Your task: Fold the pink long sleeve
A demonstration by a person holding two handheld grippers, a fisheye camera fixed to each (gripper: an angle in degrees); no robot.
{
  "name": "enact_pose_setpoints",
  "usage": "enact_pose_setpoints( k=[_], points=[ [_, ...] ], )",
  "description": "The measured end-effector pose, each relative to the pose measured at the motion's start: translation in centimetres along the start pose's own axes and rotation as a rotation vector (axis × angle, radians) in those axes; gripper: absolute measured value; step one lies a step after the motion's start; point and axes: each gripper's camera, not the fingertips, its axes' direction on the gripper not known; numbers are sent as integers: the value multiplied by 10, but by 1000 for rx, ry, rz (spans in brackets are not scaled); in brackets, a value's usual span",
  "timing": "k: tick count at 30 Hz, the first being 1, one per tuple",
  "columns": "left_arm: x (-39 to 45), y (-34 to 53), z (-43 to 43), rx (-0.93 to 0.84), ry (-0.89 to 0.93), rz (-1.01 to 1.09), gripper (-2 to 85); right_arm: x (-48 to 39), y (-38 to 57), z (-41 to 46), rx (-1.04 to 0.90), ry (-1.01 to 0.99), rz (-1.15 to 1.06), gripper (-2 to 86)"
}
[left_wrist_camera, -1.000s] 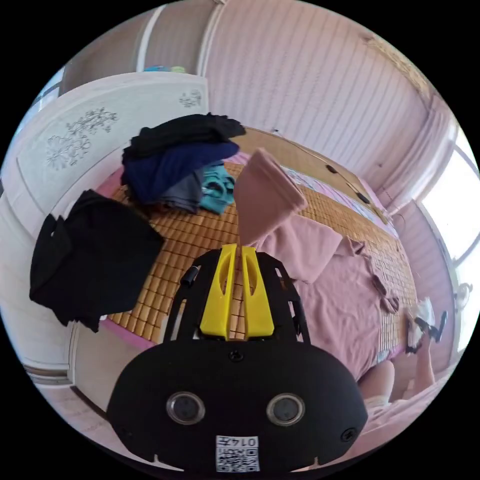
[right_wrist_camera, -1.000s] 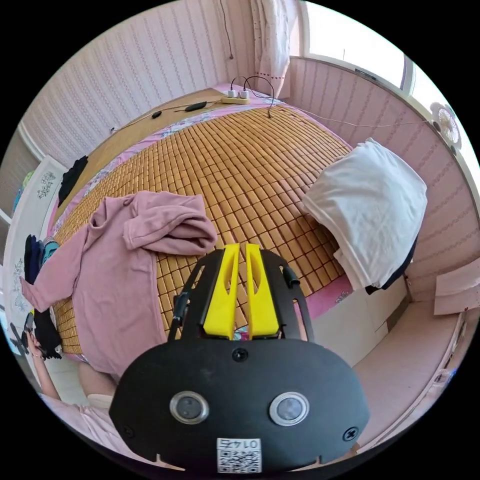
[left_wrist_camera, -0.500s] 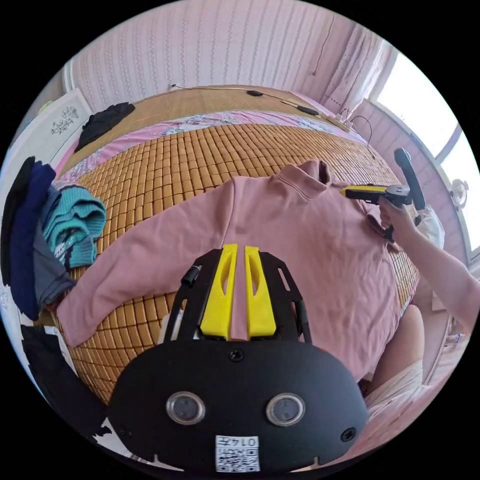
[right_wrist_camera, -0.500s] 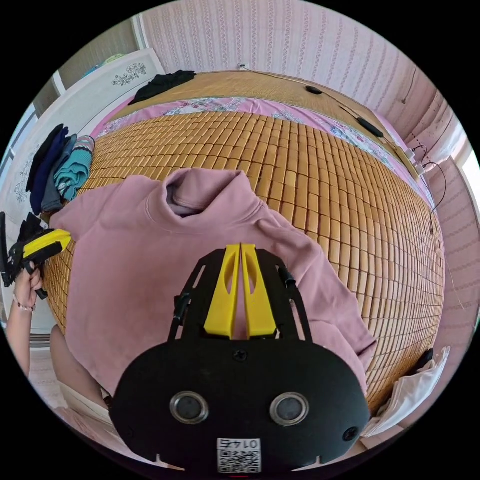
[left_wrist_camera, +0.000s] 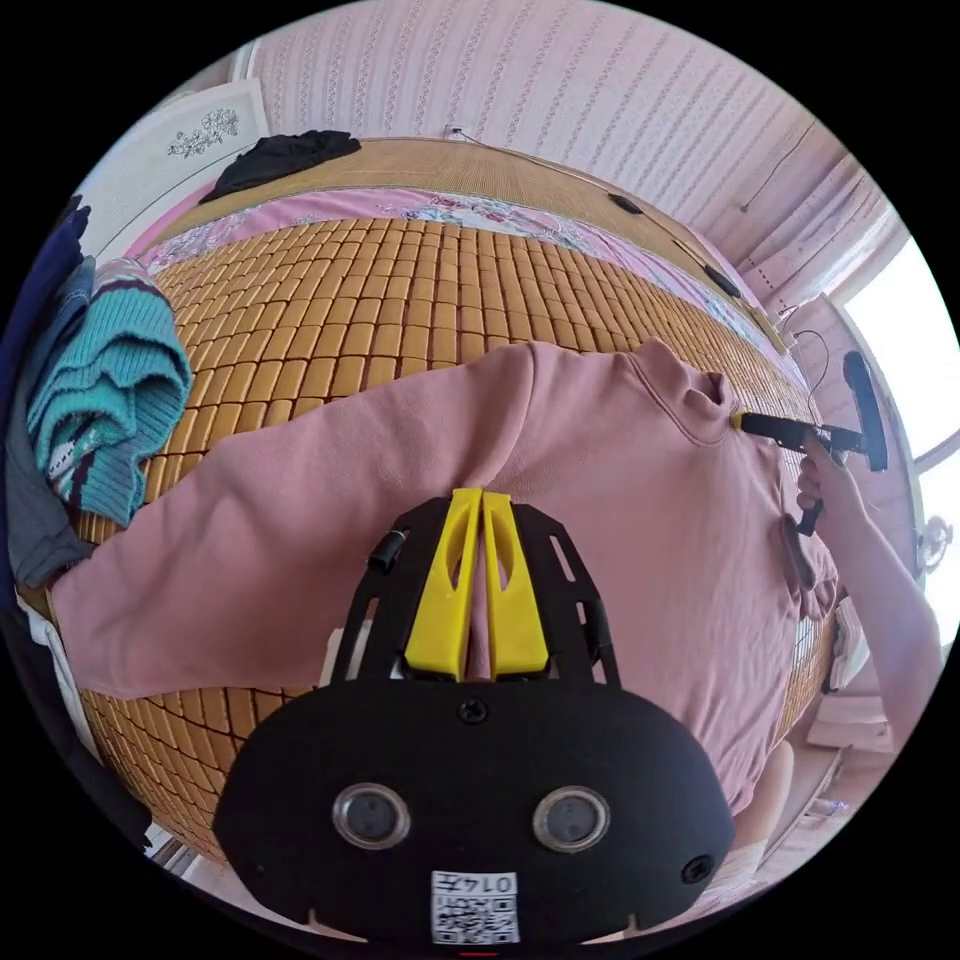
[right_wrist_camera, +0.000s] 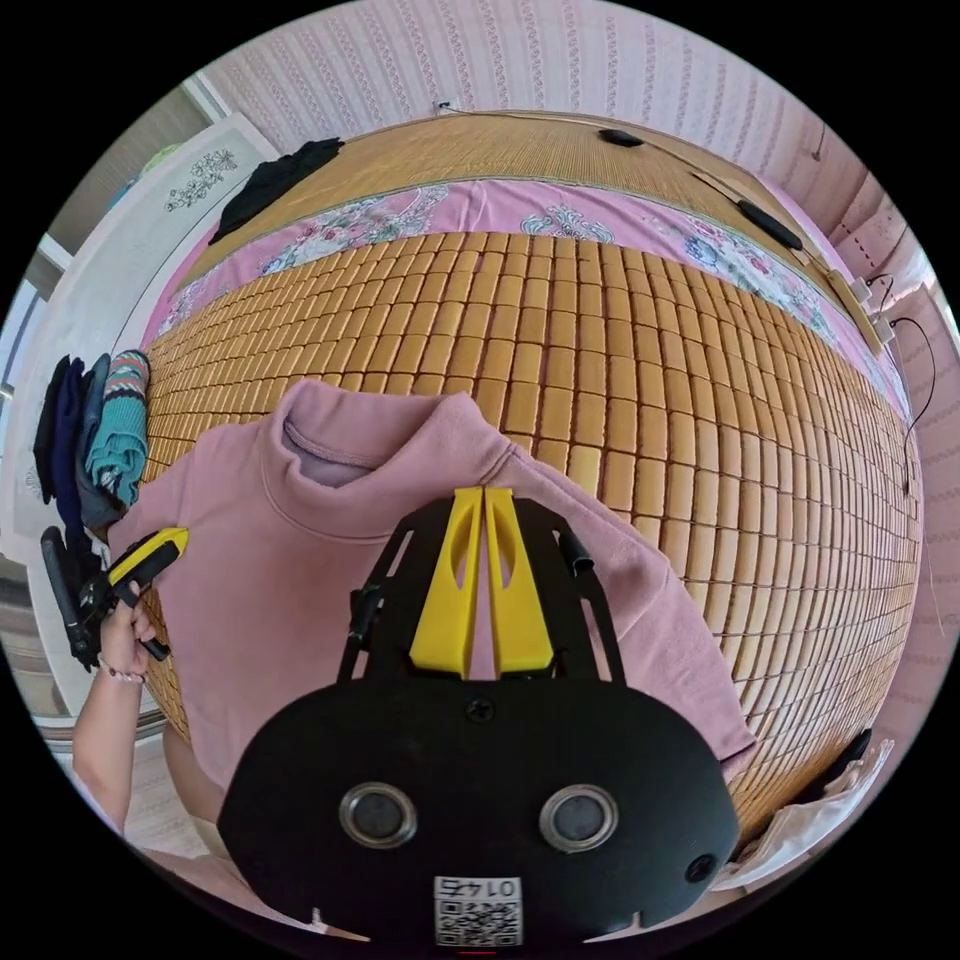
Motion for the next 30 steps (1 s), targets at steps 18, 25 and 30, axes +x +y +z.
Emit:
enact_pose_setpoints(
  k=[18, 25, 30],
  points=[
    [28, 289, -30, -320, 27, 132, 101, 30, 429, -83, -217, -141, 146, 79],
    [60, 299, -20, -292, -72, 245, 6, 46, 448, -128, -165, -96, 63, 12],
    [63, 314, 15, -355, 23, 189, 29, 57, 466, -131, -193, -54, 3, 26]
  ],
)
